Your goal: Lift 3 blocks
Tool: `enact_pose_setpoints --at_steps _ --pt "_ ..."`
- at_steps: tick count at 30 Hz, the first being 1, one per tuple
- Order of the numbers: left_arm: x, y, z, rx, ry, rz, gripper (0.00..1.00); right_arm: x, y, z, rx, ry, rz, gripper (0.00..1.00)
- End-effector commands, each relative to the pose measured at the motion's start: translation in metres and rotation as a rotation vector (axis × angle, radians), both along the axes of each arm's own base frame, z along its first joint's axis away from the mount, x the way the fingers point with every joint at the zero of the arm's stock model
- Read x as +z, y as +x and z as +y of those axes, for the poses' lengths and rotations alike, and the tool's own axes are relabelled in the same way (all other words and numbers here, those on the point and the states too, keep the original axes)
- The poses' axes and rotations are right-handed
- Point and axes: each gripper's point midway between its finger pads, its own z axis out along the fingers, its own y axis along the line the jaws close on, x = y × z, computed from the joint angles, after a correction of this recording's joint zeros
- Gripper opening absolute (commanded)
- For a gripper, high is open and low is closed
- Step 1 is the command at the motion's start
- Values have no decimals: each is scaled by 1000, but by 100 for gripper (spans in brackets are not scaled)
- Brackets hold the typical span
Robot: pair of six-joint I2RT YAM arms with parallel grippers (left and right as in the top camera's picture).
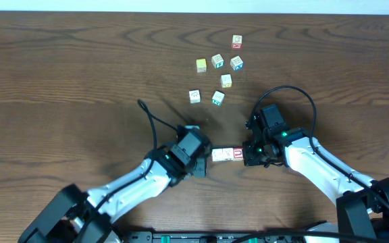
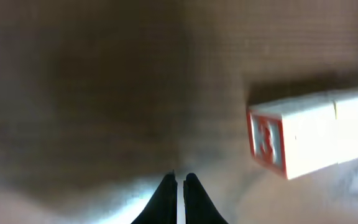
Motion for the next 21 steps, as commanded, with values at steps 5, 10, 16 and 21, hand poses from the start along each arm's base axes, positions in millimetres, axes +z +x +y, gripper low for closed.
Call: enact_pose_setpoints --at_steps 5,10,16,21 --pt "-20 1 -11 -41 -50 49 8 -1 0 1 -17 -3 -1 1" --pt "-32 -3 -15 -24 -63 91 8 -3 0 6 -11 21 10 2" --pt "-33 -1 -16 32 -83 110 7 -14 -2 6 -7 11 38 2" --pt "-32 -1 -17 46 -91 112 8 -17 -3 9 1 23 51 1"
